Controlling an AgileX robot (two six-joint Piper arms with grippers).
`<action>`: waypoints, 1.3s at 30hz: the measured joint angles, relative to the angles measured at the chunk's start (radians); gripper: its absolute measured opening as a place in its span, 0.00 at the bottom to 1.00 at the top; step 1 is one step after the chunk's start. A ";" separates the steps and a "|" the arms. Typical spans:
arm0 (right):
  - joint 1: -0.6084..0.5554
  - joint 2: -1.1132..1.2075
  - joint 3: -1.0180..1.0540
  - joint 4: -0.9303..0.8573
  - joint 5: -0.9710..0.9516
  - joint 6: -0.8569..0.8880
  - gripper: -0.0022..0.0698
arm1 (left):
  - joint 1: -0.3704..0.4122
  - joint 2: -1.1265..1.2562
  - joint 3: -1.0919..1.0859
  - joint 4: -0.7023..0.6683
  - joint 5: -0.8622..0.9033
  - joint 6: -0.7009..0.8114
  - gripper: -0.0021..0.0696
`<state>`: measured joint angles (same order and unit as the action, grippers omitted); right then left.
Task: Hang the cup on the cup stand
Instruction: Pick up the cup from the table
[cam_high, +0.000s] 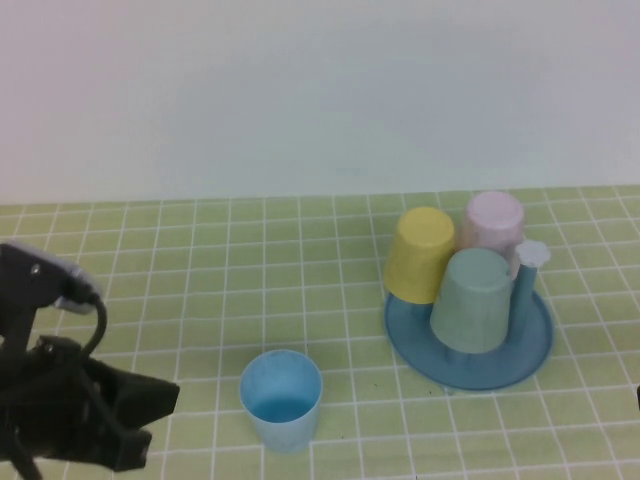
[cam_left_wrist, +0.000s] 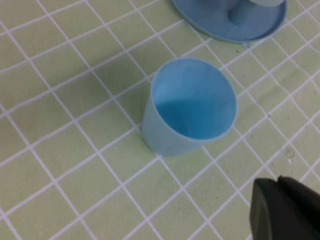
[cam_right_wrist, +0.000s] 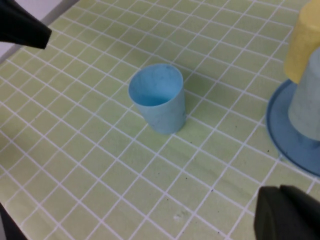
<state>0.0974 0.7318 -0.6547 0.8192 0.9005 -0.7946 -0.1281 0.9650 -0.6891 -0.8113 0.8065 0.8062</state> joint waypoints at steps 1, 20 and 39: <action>0.000 0.000 0.000 0.002 0.000 -0.002 0.03 | 0.000 0.009 0.001 -0.025 -0.002 0.000 0.04; 0.000 0.001 -0.002 0.008 0.000 -0.004 0.03 | 0.000 0.127 -0.115 0.127 0.059 -0.082 0.53; 0.000 0.002 -0.002 0.009 0.017 -0.004 0.03 | -0.222 0.365 -0.334 0.515 0.069 -0.498 0.53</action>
<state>0.0974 0.7341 -0.6568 0.8285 0.9175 -0.7987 -0.3500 1.3303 -1.0233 -0.2962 0.8754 0.3085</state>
